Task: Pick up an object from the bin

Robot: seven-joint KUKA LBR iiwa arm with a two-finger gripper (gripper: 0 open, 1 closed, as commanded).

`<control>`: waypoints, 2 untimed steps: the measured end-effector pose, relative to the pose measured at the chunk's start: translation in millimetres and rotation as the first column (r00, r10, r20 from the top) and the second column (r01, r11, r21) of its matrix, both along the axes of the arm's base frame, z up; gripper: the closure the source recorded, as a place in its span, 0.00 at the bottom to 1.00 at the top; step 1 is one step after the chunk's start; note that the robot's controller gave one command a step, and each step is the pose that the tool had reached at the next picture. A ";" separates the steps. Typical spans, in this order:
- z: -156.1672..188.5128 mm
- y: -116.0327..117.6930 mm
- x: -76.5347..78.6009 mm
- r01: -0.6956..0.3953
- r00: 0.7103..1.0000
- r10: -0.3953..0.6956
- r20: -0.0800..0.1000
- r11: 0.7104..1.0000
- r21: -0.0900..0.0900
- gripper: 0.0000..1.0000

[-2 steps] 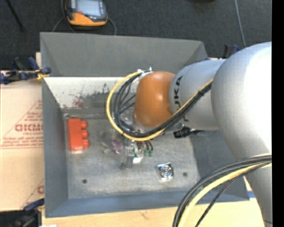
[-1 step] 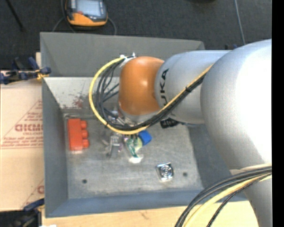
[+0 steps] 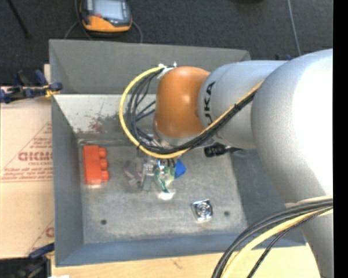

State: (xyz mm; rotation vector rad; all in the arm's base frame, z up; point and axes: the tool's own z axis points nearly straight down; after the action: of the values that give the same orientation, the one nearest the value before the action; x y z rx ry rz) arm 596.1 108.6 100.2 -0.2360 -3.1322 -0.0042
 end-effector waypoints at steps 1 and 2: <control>-21.4 1.6 5.4 0.036 0.999 -0.036 0.002 0.999 0.006 0.00; -20.0 2.6 5.7 0.033 0.999 -0.033 -0.001 0.999 0.000 0.00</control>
Offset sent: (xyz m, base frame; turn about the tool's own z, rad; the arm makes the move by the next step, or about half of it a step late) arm 0.0028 -0.0034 -0.0302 0.0452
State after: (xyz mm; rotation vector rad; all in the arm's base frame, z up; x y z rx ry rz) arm 601.8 111.2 80.2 -0.2871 -3.1274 -0.0038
